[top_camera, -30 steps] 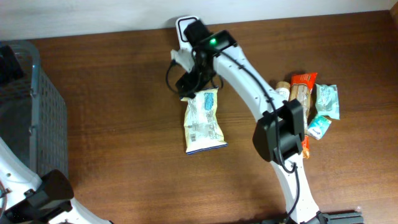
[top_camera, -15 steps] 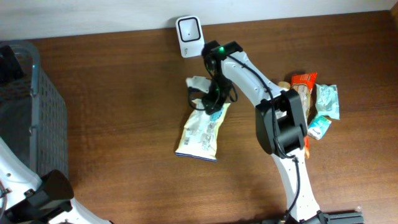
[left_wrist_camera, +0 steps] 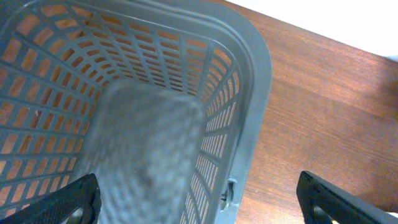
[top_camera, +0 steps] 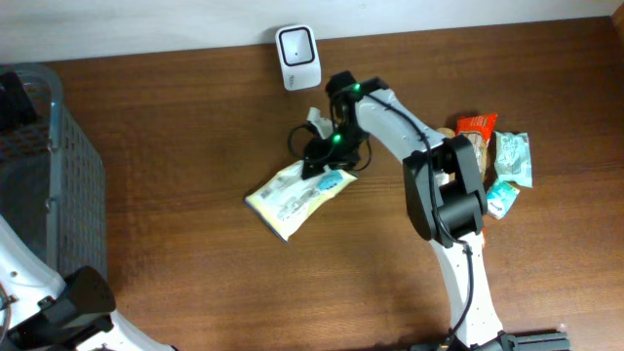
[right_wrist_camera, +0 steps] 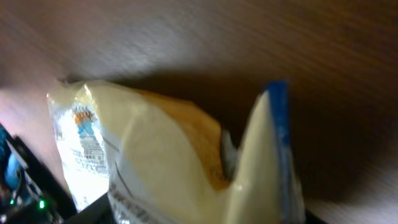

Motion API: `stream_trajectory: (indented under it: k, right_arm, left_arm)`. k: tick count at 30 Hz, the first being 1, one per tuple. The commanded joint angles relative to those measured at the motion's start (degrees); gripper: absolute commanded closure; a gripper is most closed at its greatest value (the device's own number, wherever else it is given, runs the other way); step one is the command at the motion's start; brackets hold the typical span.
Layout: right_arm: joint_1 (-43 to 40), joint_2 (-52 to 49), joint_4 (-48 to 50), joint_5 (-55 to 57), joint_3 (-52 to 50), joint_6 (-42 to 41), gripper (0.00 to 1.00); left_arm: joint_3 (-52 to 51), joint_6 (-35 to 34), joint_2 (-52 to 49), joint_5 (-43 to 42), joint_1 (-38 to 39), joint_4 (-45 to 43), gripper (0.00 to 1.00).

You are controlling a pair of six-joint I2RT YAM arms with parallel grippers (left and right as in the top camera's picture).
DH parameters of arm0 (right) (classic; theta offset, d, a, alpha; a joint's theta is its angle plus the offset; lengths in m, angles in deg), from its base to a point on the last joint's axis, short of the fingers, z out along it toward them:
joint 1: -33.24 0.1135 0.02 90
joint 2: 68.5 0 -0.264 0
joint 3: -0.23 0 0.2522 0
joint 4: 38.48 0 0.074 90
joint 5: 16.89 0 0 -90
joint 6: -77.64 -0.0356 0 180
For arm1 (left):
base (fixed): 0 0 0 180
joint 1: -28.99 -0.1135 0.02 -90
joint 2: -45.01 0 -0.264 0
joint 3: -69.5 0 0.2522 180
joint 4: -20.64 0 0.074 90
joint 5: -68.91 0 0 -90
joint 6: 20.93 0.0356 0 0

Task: Scan the item barcode
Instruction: 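Reach the right gripper to the clear snack bag and grasp it, then lift the snack bag and hold it at the scanner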

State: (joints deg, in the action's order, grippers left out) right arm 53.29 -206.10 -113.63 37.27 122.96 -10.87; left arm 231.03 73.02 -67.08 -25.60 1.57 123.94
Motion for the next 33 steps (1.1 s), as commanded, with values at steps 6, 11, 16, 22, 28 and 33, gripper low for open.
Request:
stream_trajectory:
  k: [6,11,16,22,28,33]
  right_arm:
    - [-1.11,3.19,4.17,-7.19,-3.69,0.17,0.96]
    - [-6.32,20.92,2.91,-3.06,-0.61,-0.11,0.96]
    - [-8.74,29.27,3.54,0.42,4.87,-2.47,0.96]
    - [-21.16,29.27,1.73,-28.37,10.62,1.51,0.96]
    - [-23.12,29.35,2.12,-28.83,10.62,2.78,0.96]
    - [-7.28,28.11,11.72,31.12,10.56,5.42,0.96]
  left_arm:
    - [0.35,0.87,-0.07,-0.59,-0.13,-0.04,0.01]
    - [0.35,0.87,-0.07,-0.59,-0.13,-0.04,0.01]
    - [0.35,0.87,-0.07,-0.59,-0.13,-0.04,0.01]
    - [0.35,0.87,-0.07,-0.59,-0.13,-0.04,0.01]
    - [0.35,0.87,-0.07,-0.59,-0.13,-0.04,0.01]
    - [0.35,0.87,-0.07,-0.59,-0.13,-0.04,0.01]
